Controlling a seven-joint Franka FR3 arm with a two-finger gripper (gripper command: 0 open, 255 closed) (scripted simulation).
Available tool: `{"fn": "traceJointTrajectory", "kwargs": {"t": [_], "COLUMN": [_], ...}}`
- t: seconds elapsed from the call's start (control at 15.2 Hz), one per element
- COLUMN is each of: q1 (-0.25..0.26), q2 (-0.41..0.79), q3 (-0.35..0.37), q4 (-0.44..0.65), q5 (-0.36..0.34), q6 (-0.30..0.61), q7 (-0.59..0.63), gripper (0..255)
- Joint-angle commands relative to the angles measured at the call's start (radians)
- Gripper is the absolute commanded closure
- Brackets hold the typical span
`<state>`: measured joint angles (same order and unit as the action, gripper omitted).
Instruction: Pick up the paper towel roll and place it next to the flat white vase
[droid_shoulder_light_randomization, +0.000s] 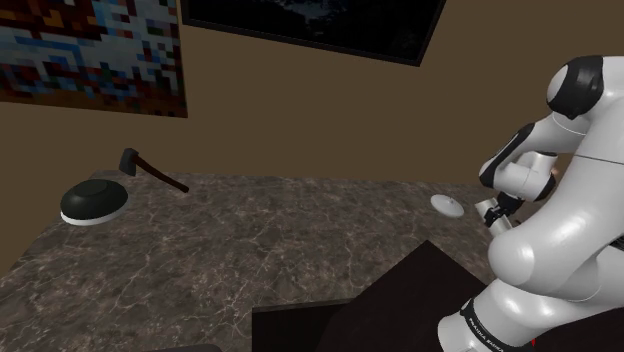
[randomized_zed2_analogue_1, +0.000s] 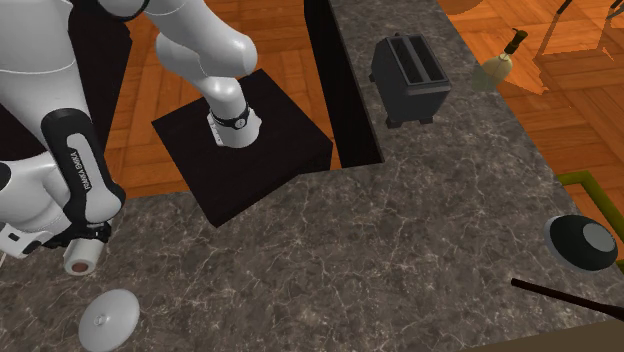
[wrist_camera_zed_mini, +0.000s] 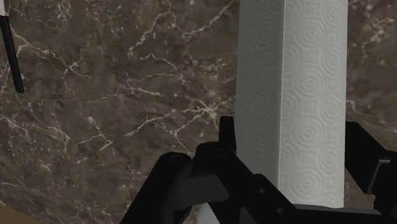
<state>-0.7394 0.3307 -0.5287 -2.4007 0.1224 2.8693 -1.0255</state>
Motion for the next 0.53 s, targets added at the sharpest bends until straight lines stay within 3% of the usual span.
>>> {"fn": "traceJointTrajectory", "kwargs": {"t": [0.0,0.46], "q1": [-0.022,-0.101], "q2": [0.031,0.125], "q3": [0.030,0.124], "q4": [0.006,0.026], "q5": [0.028,0.094], "q6": [0.025,0.103], "q7": [-0.015,-0.058], "gripper": [255,255]}}
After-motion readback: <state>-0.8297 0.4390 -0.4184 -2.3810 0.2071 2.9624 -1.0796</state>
